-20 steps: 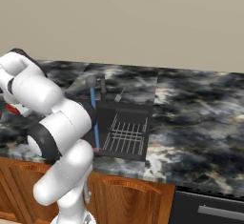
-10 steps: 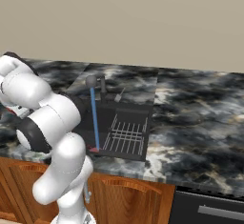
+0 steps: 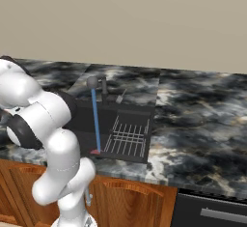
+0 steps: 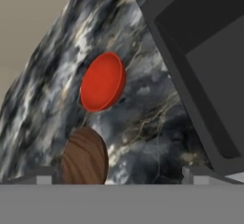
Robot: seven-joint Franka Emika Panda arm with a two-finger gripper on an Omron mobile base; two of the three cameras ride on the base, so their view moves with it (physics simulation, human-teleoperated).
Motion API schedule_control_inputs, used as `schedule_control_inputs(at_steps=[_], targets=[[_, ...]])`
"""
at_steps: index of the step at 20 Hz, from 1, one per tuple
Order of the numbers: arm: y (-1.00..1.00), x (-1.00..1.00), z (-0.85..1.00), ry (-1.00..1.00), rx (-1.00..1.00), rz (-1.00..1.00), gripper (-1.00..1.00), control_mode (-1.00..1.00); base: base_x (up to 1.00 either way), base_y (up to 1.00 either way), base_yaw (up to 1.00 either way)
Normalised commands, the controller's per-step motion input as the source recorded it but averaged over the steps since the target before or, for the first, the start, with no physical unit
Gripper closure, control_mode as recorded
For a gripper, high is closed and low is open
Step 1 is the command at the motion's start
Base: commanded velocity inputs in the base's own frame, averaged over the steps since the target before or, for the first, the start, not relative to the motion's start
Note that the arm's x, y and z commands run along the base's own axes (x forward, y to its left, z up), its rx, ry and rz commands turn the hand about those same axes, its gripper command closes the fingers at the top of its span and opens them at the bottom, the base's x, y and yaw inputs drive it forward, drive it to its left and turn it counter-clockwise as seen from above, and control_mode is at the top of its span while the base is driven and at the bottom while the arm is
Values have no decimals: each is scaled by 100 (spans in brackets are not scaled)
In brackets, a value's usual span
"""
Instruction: Rinse each bowl for a few seconds and place them down in the sink or on the counter.
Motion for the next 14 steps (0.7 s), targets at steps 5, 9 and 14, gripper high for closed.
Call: schedule_control_inputs(at_steps=[5,9,14], targets=[[0,32,1,9,-4,0,-100,-100,0,0,0],[0,34,0,8,-3,0,-100,-100,0,0,0],[0,36,0,6,-4,-1,-100,-100,0,0,0]])
